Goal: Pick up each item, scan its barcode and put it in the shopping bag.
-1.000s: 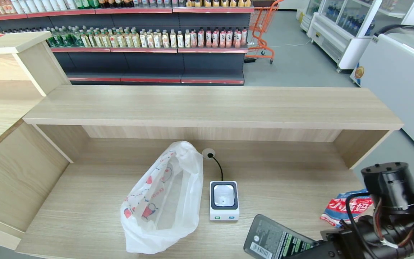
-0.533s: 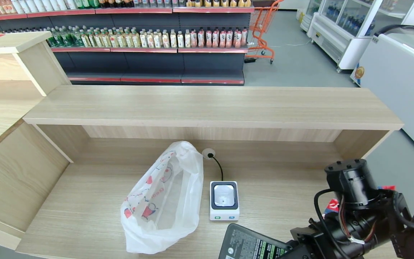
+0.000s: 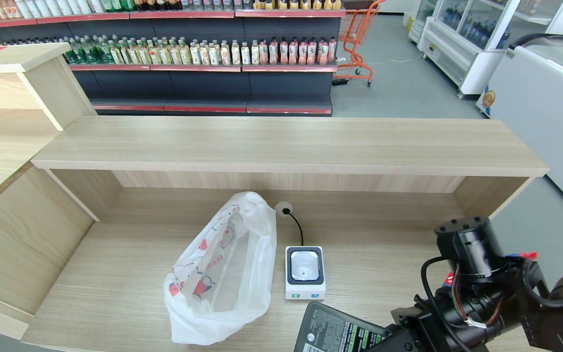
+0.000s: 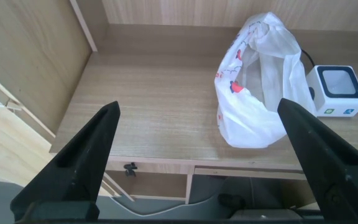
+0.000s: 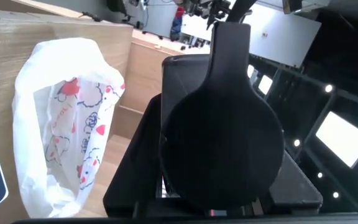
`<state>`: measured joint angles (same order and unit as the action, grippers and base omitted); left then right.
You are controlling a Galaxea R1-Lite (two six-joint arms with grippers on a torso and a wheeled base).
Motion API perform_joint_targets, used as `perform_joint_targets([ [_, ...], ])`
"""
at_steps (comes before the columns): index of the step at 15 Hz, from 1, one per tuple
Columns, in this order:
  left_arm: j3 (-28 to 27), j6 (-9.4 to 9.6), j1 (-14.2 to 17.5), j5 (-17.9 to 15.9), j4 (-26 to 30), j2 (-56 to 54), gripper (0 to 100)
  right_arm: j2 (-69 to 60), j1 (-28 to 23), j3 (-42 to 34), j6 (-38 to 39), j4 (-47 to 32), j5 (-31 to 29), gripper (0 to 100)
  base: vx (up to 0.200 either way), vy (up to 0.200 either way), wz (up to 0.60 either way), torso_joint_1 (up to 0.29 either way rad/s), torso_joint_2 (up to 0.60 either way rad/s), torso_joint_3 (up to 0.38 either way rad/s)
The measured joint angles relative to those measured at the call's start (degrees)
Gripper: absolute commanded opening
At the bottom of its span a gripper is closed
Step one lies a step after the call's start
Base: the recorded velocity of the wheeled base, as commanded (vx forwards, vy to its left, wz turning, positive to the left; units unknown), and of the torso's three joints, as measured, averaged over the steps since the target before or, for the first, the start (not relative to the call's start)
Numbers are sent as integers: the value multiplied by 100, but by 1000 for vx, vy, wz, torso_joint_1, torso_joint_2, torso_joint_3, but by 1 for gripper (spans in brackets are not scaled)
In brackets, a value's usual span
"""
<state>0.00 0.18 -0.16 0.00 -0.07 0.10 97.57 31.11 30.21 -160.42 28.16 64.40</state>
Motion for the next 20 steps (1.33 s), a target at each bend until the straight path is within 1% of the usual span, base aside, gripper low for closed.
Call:
perform_joint_targets([
  [20,0,0,-2,0,0,0,100,-41,-184,22,0,-5,27,0,0,0,0,0,0,0],
])
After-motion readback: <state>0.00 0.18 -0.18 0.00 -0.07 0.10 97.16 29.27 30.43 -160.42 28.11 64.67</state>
